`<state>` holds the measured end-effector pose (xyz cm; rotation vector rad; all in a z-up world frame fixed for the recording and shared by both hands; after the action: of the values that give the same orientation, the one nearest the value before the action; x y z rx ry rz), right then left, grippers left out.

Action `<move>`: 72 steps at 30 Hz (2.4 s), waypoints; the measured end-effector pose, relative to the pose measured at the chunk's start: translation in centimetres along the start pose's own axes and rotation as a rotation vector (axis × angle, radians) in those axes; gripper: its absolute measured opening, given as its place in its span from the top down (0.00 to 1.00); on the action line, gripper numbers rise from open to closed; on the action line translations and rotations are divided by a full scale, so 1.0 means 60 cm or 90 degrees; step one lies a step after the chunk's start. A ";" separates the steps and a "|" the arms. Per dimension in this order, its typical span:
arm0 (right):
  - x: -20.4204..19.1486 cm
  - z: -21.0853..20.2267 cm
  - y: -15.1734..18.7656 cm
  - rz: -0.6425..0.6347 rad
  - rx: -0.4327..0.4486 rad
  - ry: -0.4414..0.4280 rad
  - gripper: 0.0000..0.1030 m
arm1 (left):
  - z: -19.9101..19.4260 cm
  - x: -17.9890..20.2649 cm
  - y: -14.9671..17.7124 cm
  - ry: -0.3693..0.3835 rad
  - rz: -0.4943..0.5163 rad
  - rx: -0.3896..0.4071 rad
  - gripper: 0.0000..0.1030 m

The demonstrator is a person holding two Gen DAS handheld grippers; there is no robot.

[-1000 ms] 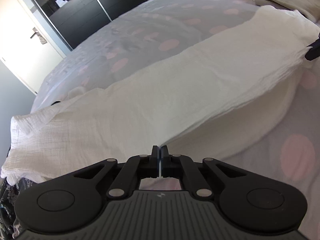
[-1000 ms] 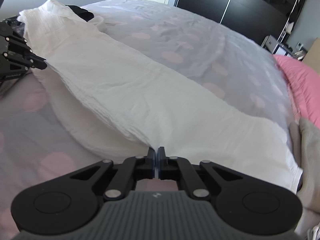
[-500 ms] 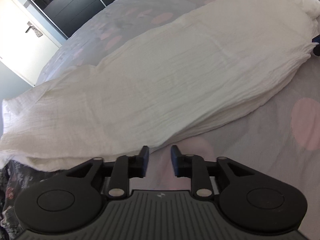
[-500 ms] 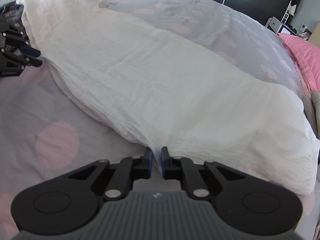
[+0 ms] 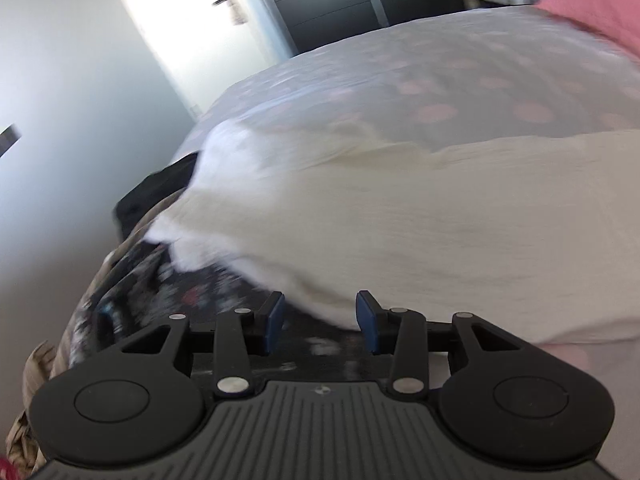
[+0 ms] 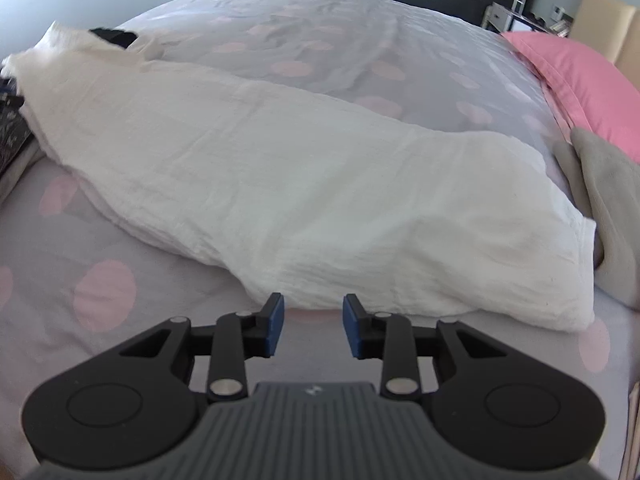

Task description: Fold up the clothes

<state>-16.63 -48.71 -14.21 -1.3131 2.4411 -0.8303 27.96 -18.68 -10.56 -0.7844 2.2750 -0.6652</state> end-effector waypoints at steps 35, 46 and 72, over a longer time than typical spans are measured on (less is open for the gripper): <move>0.054 0.077 0.008 0.038 -0.075 0.086 0.60 | 0.027 -0.217 -0.004 0.073 -0.386 0.007 0.66; 0.056 0.083 0.009 0.036 -0.080 0.087 0.59 | 0.042 -0.176 -0.024 0.121 -0.409 0.029 0.90; 0.086 0.075 -0.018 0.104 -0.066 0.087 0.59 | 0.040 -0.128 -0.115 0.076 -0.258 0.020 0.66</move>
<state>-16.72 -55.07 -16.97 -1.1029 2.6879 -0.7849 36.88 -18.90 -4.81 -1.2359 2.2209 -0.9502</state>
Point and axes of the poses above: each gripper's, at about its wrist camera, not at the fingertips, and z roughly the way its jaws point, x to its right, y to its underside, the point moved 10 cm from there along z, roughly the way its jaws point
